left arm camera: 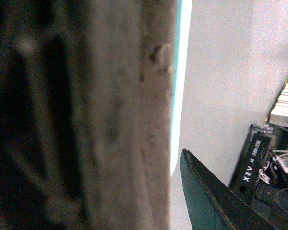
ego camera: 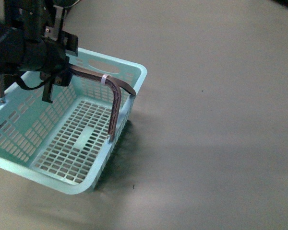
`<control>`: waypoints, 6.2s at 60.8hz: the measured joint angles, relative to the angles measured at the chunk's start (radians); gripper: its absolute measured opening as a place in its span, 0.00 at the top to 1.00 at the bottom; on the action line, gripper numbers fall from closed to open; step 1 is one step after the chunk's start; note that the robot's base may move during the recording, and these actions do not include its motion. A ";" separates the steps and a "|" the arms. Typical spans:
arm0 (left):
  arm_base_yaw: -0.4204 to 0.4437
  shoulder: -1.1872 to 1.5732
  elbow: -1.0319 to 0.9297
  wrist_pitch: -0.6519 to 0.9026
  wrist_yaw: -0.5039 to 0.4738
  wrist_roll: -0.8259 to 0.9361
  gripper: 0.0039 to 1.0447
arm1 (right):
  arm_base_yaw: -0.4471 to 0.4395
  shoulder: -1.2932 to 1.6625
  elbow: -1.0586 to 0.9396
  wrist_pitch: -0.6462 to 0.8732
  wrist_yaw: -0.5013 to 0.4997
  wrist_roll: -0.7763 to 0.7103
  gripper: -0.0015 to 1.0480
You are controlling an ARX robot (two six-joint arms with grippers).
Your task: Pick mango and avocado into basket
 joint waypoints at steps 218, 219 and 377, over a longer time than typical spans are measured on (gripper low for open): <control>0.059 -1.160 -0.372 -0.464 0.027 -0.089 0.72 | 0.000 0.000 0.000 0.000 0.000 0.000 0.08; 0.059 -1.160 -0.372 -0.464 0.028 -0.089 0.72 | 0.000 0.000 0.000 0.000 0.000 0.000 0.08; 0.058 -1.162 -0.371 -0.465 0.027 -0.090 0.72 | 0.000 -0.001 0.000 0.000 0.002 0.000 0.08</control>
